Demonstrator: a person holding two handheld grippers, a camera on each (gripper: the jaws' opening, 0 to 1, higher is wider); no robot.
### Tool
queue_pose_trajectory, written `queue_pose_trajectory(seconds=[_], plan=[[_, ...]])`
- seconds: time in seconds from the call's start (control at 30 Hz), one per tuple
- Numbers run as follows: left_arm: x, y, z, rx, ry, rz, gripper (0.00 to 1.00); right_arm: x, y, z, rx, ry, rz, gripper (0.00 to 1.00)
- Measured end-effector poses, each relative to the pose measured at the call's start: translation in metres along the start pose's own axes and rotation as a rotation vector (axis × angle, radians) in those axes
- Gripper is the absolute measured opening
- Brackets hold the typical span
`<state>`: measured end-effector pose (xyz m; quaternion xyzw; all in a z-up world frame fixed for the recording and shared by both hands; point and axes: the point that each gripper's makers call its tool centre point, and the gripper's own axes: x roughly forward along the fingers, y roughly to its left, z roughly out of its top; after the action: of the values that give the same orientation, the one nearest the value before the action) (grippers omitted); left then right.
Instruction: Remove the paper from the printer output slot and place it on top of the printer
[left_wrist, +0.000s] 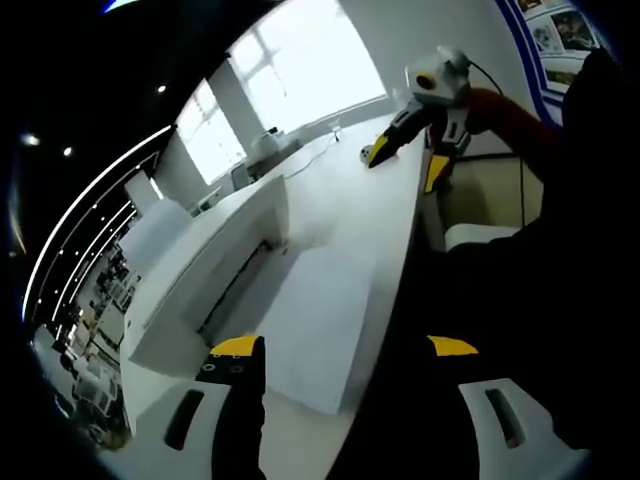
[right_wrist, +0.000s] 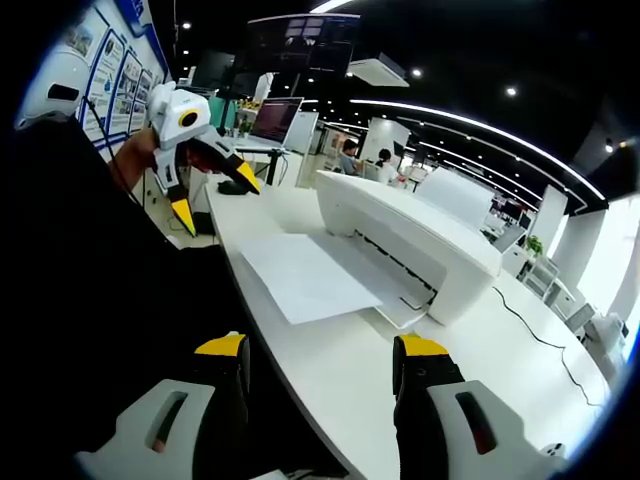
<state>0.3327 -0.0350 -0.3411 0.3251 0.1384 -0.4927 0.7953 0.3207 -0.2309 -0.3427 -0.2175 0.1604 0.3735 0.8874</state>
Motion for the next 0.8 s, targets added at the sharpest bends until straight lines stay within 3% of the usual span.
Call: queue_pose_trajectory(seconds=[0.8], plan=[[0.012,-0.001,-0.004,0.015,0.025,0.004,0.67,0.000,0.001,-0.001,0.002,0.000,0.000,0.53]])
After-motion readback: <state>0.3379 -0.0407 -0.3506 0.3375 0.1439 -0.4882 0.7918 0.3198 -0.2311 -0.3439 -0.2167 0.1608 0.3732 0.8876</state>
